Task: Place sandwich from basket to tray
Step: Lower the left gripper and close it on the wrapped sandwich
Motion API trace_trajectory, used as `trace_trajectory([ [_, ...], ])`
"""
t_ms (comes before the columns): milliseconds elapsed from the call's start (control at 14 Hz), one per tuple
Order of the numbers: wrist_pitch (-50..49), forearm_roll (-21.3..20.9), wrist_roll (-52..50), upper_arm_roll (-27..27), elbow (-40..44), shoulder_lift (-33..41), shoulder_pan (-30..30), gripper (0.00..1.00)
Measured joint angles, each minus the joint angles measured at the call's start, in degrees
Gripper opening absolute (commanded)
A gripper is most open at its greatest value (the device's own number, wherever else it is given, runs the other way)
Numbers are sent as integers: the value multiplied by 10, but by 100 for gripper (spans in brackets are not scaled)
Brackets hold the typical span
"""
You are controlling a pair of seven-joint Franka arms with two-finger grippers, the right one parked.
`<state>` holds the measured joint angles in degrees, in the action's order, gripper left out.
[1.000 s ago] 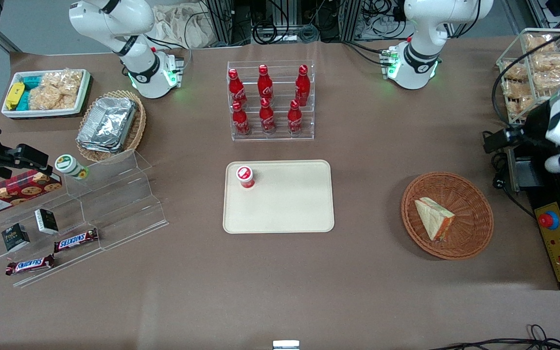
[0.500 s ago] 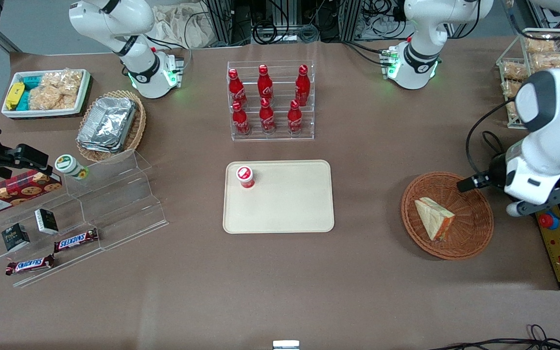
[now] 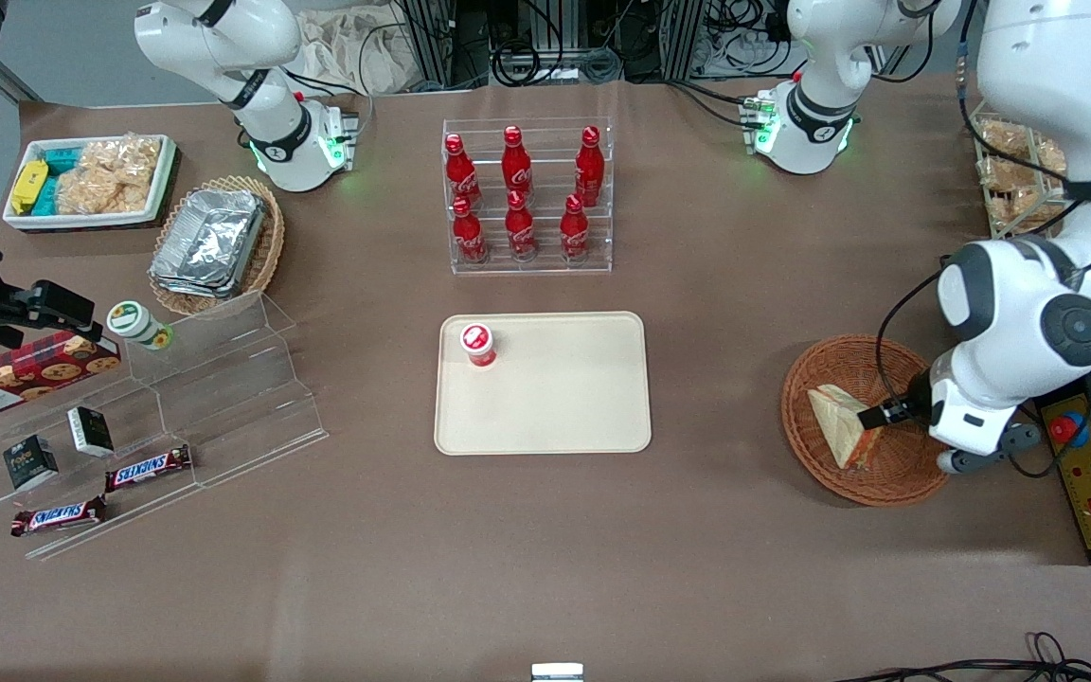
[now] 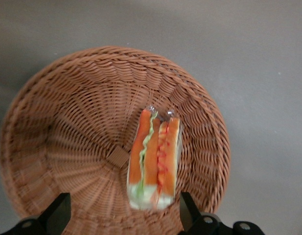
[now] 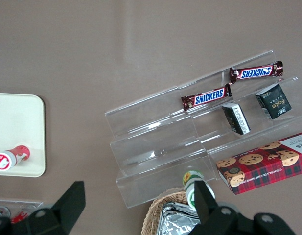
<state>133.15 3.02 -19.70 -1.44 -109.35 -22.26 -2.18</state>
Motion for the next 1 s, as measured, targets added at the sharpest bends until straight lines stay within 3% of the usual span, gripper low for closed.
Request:
trace_trajectory([
  [286,50,17,0,1,0,-36,0,100],
  [429,59,17,0,2,0,-45,-2,74],
  [571,60,18,-1,2,0,-47,-2,36],
  [714,60,18,-1,3,0,-47,-3,11],
  [857,58,18,-1,3,4,-45,-3,1],
  [1000,21,18,0,4,21,-35,-4,0],
])
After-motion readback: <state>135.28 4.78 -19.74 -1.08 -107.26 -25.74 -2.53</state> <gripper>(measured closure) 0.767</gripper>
